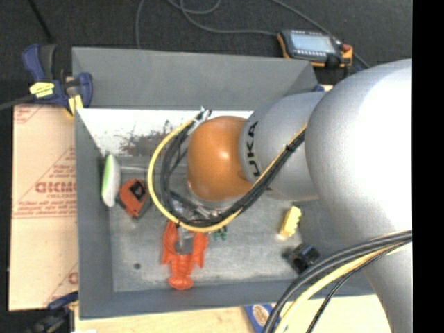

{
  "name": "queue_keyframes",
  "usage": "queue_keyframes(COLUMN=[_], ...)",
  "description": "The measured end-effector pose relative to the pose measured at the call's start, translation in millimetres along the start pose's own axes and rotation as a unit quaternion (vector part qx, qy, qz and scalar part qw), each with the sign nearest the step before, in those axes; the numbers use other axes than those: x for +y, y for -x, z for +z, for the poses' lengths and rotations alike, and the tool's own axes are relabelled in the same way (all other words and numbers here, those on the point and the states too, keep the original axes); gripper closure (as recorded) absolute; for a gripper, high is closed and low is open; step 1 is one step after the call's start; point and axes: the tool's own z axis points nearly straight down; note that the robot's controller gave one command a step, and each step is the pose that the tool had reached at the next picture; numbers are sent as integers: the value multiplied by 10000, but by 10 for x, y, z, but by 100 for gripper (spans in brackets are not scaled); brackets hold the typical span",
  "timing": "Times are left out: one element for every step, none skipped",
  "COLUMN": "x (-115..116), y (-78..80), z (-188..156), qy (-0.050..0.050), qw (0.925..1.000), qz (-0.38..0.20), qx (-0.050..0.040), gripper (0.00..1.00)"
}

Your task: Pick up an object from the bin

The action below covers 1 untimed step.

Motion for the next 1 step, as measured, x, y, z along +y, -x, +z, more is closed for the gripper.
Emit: queue_keyframes(x=[0], y=[0], z=[0], qy=[1], qw=[10000], qz=[3], qx=[0], gripper=[100])
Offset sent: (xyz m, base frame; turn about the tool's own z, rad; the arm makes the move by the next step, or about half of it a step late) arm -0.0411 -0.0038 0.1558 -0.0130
